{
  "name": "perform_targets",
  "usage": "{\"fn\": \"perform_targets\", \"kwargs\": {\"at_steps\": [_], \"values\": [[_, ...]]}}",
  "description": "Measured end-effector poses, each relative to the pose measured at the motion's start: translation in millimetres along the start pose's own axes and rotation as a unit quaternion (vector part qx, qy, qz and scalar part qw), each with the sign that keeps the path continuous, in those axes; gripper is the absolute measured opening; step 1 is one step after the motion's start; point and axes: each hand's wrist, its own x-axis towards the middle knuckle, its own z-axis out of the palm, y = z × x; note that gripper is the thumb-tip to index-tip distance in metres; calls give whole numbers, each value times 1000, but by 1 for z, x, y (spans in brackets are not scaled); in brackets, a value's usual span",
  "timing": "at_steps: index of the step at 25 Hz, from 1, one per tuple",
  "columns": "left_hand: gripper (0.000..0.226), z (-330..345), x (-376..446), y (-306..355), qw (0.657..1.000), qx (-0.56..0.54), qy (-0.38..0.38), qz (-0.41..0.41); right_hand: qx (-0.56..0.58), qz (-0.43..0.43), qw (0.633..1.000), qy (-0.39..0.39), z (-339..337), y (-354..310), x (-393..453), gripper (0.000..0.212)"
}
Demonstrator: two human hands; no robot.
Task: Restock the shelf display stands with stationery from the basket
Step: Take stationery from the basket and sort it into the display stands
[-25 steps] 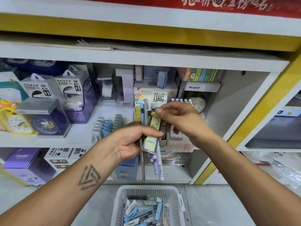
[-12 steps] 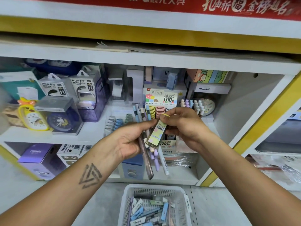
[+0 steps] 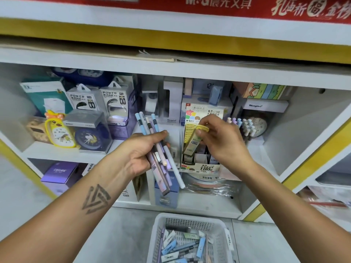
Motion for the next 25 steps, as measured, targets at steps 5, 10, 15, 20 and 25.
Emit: {"fn": "perform_targets", "kwargs": {"at_steps": [5, 10, 15, 20, 25], "values": [[9, -2, -1, -2, 1000, -5, 4, -2, -184, -126, 975, -14, 12, 2, -10, 11], [6, 5, -4, -3, 1000, -21, -5, 1, -254, -96, 961, -55, 15, -11, -14, 24], [12, 21, -8, -9, 999, -10, -36, 9, 198, 164, 953, -160, 9, -30, -18, 35], [17, 35, -9, -14, 997, -5, -76, 10, 240, 161, 940, -180, -5, -28, -25, 56], [10, 47, -6, -18, 998, 2, -60, -5, 197, 141, 962, -129, -38, -18, -29, 69]]}}
